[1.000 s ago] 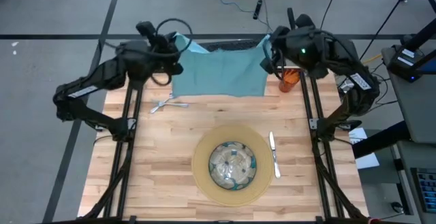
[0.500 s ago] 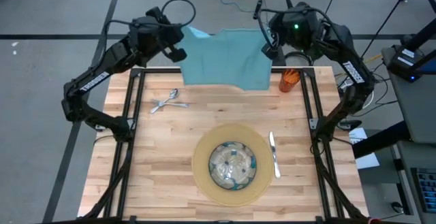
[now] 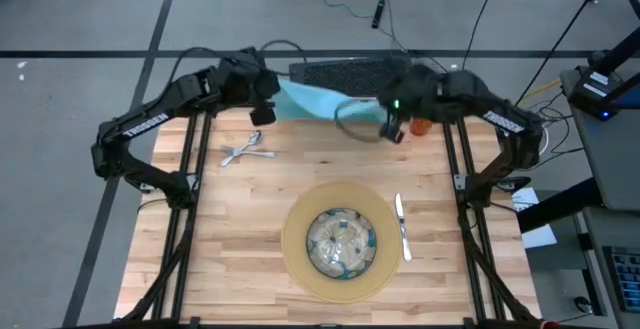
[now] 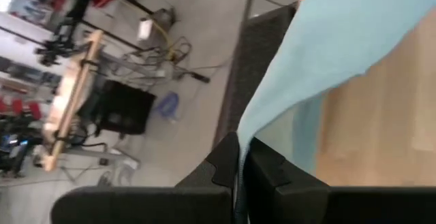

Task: Set table place
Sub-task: Fold the blue napkin

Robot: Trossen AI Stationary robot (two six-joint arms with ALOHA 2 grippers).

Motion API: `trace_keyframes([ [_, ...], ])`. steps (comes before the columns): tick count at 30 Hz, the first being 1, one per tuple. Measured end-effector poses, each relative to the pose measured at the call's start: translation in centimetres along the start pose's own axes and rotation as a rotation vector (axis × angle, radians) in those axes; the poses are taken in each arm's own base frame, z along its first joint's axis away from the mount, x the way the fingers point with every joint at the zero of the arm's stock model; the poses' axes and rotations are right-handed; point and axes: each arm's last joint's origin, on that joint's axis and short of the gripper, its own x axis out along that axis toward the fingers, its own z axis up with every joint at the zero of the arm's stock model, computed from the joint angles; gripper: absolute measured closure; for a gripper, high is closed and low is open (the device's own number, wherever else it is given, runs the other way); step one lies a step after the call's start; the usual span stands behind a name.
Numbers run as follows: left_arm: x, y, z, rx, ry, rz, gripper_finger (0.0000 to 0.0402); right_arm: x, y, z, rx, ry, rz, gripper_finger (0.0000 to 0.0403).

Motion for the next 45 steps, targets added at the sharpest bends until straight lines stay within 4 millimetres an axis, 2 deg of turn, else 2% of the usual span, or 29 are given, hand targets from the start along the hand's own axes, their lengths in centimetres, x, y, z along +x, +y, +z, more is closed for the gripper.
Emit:
trace_keyframes([
  [6,-0.9,-2.7,0.5,-0.015,-0.020,-0.085,0.0402,-0.5,3.6,-2.7,-0.001,0.018,0.054,0.0403],
  [16,-3.9,-7.7,2.2,-0.008,-0.043,-0.238,0.0402,-1.9,9.4,-8.7,0.040,-0.006,0.155,0.0403],
  [24,-6.5,-10.9,2.4,-0.024,-0.014,-0.285,0.0402,-2.1,13.9,-11.4,0.040,-0.011,0.255,0.0403],
  [29,-6.8,-14.1,1.9,-0.018,-0.009,-0.346,0.0402,-3.1,15.3,-12.6,0.049,-0.022,0.296,0.0403],
  [36,-4.8,-19.3,-0.9,0.001,0.087,-0.390,0.0402,-4.4,16.2,-14.0,0.063,-0.020,0.350,0.0403],
  [41,-4.8,-20.7,-1.4,-0.014,0.081,-0.390,0.0402,-4.9,17.3,-14.6,0.062,0.013,0.400,0.0403],
  [45,-5.4,-21.2,-1.2,-0.019,0.054,-0.399,0.0402,-4.5,19.0,-15.0,0.026,0.071,0.403,0.0403],
])
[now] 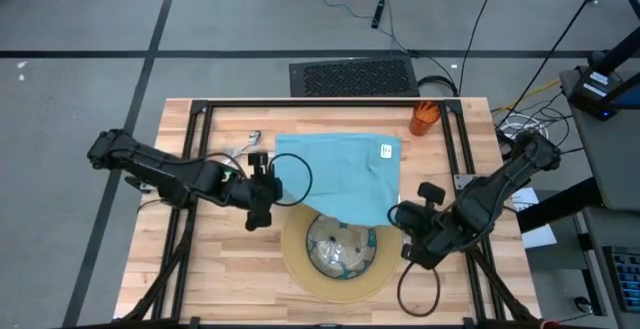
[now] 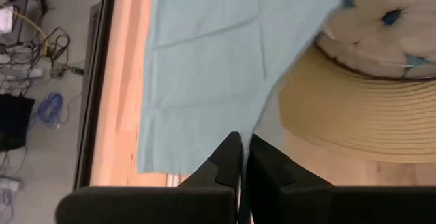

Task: Set table place
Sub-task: Fold the blue napkin

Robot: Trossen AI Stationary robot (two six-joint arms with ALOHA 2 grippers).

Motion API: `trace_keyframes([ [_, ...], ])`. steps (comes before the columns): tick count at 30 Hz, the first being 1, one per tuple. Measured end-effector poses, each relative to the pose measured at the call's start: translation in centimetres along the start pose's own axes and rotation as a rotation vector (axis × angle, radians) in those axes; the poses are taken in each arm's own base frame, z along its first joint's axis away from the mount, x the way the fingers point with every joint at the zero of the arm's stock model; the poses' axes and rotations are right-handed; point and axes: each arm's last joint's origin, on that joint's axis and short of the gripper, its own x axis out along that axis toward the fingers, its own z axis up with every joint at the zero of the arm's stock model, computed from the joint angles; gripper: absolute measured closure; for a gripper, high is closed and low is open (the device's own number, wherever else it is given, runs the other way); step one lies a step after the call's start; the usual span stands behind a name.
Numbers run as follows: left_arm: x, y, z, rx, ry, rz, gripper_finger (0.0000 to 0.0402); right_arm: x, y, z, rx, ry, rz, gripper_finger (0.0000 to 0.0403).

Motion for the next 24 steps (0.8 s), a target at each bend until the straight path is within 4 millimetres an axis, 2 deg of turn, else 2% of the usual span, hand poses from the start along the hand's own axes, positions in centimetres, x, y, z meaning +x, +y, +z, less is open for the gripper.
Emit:
trace_keyframes([
  [11,-0.7,-2.5,-0.1,0.017,-0.031,-0.085,0.0402,2.9,2.8,0.0,-0.034,0.048,-0.027,0.0403],
  [19,1.8,-5.2,-1.5,0.029,0.033,-0.168,0.0402,7.1,3.9,-2.0,-0.010,0.119,0.056,0.0403],
  [24,2.8,-6.6,-2.0,0.039,0.058,-0.196,0.0402,8.7,4.3,-2.8,0.019,0.126,0.115,0.0403],
])
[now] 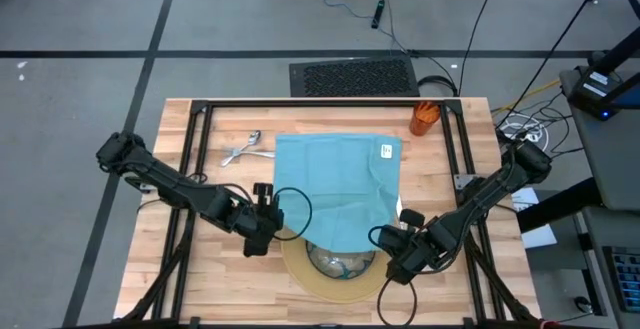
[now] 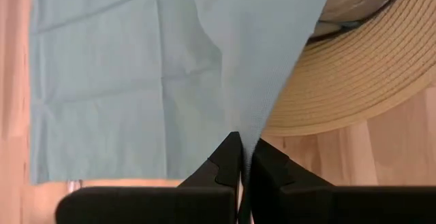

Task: Set table place
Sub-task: Fold the blue napkin

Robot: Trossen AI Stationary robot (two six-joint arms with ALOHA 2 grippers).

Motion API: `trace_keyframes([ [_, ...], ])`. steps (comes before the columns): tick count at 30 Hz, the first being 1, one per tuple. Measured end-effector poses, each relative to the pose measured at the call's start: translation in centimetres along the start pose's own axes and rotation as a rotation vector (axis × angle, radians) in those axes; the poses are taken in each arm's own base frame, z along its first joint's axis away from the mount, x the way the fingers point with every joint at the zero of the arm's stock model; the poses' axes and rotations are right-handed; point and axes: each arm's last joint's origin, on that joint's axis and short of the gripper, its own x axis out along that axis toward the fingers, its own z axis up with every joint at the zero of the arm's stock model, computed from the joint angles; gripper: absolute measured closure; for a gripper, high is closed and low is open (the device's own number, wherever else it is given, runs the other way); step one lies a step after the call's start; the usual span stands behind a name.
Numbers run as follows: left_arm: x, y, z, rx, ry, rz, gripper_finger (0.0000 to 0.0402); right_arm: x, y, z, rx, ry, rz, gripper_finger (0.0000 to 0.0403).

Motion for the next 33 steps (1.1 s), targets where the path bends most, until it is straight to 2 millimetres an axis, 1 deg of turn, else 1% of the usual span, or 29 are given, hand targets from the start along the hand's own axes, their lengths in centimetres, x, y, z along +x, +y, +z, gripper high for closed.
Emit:
trace_keyframes([
  [10,-0.2,-1.7,0.2,-0.004,-0.049,-0.036,0.0402,0.0,0.7,-0.7,-0.026,-0.012,0.051,0.0403],
  [14,-0.3,-2.1,0.1,-0.024,-0.051,-0.044,0.0402,-0.1,1.1,-1.0,-0.027,-0.018,0.073,0.0403],
  [21,0.3,-2.5,-0.6,-0.068,-0.042,-0.050,0.0402,-0.2,1.6,-1.2,-0.026,-0.026,0.097,0.0403],
  [25,0.4,-2.8,-0.6,-0.074,-0.053,-0.091,0.0399,-0.2,1.6,-1.2,-0.026,-0.027,0.099,0.0403],
  [27,0.3,-3.1,-0.5,-0.072,-0.071,-0.120,0.0389,-0.2,1.6,-1.3,-0.026,-0.027,0.099,0.0403],
  [29,0.1,-3.5,-0.4,-0.062,-0.080,-0.142,0.0371,-0.2,1.7,-1.3,-0.026,-0.028,0.105,0.0403],
  [33,-0.1,-4.1,-0.5,-0.045,-0.092,-0.170,0.0318,-0.3,1.8,-1.3,-0.027,-0.018,0.123,0.0403],
])
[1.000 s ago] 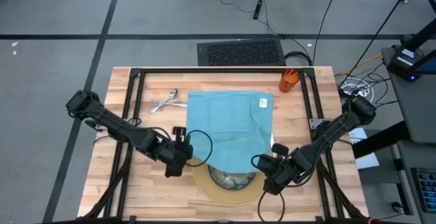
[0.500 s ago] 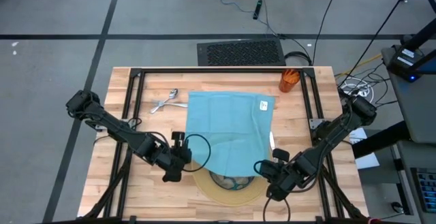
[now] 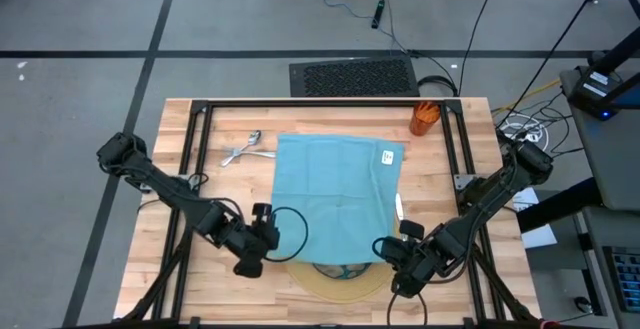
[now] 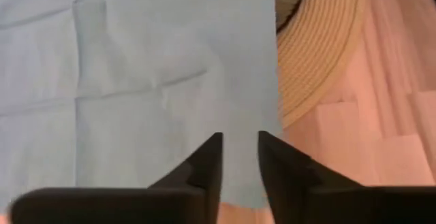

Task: Set table place
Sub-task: Fold the blue napkin

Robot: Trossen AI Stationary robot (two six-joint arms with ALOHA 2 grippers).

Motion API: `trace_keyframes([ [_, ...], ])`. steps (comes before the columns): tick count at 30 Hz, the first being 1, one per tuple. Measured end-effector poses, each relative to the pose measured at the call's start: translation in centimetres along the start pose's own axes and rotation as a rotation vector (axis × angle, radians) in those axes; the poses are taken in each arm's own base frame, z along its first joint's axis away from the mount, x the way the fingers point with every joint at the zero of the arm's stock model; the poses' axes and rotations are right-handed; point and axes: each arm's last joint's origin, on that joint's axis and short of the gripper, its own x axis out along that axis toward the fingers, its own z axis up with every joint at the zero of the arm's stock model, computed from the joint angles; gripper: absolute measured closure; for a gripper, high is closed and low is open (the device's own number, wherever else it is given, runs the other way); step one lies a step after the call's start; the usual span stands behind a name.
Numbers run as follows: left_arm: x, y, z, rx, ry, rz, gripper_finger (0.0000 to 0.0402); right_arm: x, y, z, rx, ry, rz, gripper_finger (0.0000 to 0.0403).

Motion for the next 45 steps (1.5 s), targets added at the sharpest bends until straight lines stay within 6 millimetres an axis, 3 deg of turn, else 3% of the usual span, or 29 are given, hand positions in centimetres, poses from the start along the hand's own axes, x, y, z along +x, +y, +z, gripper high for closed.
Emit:
trace_keyframes([
  [6,-0.2,-0.6,-0.1,-0.010,-0.003,-0.015,0.0239,0.0,0.1,-0.1,-0.005,0.025,0.019,0.0403],
  [10,-0.2,-0.6,-0.1,-0.016,-0.006,-0.014,0.0211,-0.1,0.8,-0.1,-0.032,0.037,0.100,0.0395],
  [21,-0.2,-0.7,-0.1,-0.026,-0.003,-0.059,0.0204,-0.2,1.1,-0.7,-0.014,0.064,0.116,0.0253],
  [25,0.1,-0.9,-0.1,-0.042,0.013,-0.069,0.0204,-0.2,0.2,-1.0,0.007,0.032,-0.016,0.0222],
  [28,1.3,-1.2,-0.4,-0.033,0.061,-0.064,0.0204,-0.3,-0.1,-1.1,0.018,0.014,-0.066,0.0217],
  [36,7.1,-2.5,-2.7,-0.049,0.214,-0.077,0.0204,-0.2,0.3,-0.8,0.006,-0.058,-0.040,0.0216],
  [45,8.2,-2.7,-3.3,-0.066,0.231,-0.062,0.0204,-0.2,0.3,-0.8,-0.011,-0.062,-0.044,0.0216],
])
